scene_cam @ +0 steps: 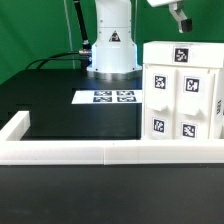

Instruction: Assemble cabinet

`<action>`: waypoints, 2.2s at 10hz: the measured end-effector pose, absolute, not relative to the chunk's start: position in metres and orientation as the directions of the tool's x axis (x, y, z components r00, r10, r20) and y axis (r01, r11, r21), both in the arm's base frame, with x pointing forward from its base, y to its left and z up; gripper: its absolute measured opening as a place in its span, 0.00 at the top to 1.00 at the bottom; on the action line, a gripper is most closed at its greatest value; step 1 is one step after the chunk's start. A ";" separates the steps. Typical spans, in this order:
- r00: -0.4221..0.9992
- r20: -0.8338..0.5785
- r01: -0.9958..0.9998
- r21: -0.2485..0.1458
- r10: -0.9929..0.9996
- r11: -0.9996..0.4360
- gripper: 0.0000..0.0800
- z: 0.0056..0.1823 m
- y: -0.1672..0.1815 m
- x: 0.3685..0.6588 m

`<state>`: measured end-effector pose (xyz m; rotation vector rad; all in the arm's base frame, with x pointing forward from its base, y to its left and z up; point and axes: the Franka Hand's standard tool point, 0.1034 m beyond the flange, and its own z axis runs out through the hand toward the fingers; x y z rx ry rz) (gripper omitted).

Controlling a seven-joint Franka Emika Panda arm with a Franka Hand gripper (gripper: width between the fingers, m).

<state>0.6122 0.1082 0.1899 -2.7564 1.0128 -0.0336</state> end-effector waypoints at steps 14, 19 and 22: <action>0.659 0.086 0.749 0.020 0.748 -0.662 0.00 0.179 0.104 0.608; 0.547 0.063 0.836 0.011 0.835 -0.549 0.00 0.167 0.089 0.605; 0.556 0.053 0.830 0.001 0.829 -0.557 0.00 0.158 0.083 0.600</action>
Offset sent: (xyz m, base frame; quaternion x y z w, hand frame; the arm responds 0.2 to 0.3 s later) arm 0.0000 0.0000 0.0000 0.0000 0.0000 -0.1938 0.9810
